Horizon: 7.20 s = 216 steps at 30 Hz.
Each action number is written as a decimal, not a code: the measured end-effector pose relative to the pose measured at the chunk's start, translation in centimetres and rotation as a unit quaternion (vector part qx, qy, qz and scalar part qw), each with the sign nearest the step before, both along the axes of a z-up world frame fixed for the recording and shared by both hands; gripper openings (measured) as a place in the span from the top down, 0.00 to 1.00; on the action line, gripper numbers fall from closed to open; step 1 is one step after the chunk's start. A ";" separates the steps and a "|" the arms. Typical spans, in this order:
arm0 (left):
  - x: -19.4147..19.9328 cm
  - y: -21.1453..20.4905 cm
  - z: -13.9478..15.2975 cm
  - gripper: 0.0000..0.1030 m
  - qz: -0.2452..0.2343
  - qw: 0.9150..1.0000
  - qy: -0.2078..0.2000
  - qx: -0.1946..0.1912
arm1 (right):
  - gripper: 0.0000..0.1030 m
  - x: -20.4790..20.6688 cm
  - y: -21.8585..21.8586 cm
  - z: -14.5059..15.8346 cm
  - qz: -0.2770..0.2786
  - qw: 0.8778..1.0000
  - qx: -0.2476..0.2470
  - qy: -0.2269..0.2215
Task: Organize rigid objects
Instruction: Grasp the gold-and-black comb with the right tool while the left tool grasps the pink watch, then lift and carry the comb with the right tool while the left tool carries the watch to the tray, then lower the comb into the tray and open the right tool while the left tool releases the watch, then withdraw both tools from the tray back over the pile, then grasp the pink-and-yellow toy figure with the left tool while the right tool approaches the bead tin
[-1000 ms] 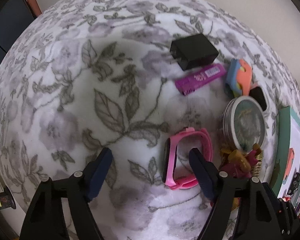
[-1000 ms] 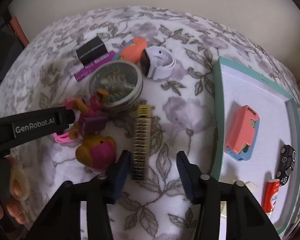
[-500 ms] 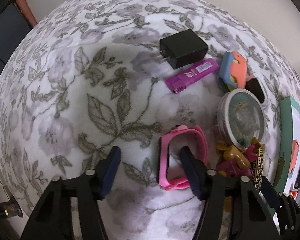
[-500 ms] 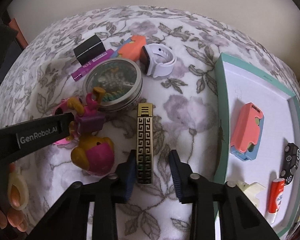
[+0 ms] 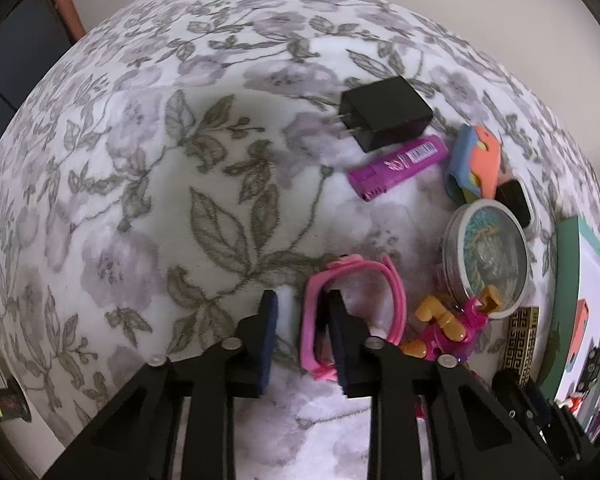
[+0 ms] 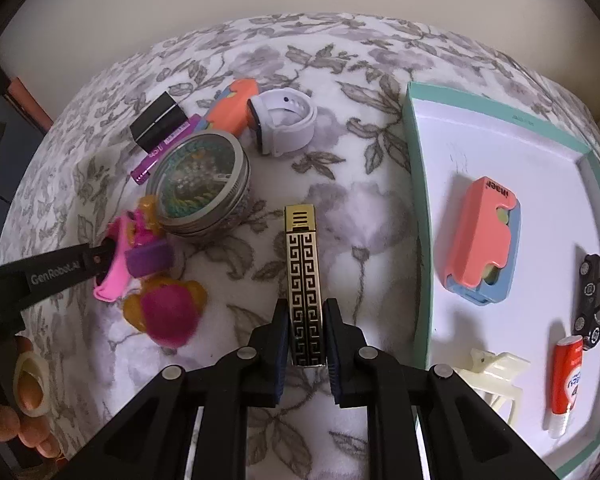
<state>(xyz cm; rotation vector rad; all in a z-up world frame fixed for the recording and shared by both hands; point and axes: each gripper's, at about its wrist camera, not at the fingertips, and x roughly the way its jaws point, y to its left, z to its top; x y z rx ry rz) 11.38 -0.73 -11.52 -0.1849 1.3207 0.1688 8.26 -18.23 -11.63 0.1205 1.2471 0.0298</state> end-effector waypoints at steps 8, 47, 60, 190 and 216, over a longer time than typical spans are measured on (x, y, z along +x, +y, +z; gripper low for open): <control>-0.1 1.5 0.7 0.87 0.019 1.000 0.000 -0.023 | 0.84 -0.3 0.3 0.3 -0.004 1.000 0.002 0.002; -5.1 -11.8 12.0 0.88 -0.203 0.963 -0.163 -0.073 | 0.84 -5.2 -13.7 8.9 -0.184 0.977 0.033 -0.098; -9.3 -21.1 9.4 0.88 -0.338 0.927 -0.137 -0.081 | 0.84 -8.5 -21.4 7.1 -0.281 0.958 0.014 -0.055; 0.0 -2.2 1.7 0.27 -0.052 0.992 0.024 -0.111 | 0.00 -1.0 -1.2 4.0 0.007 0.998 -0.009 -0.064; 1.0 1.3 2.6 0.58 0.004 0.993 -0.004 -0.121 | 0.00 2.3 -1.0 4.9 -0.004 0.997 -0.004 -0.082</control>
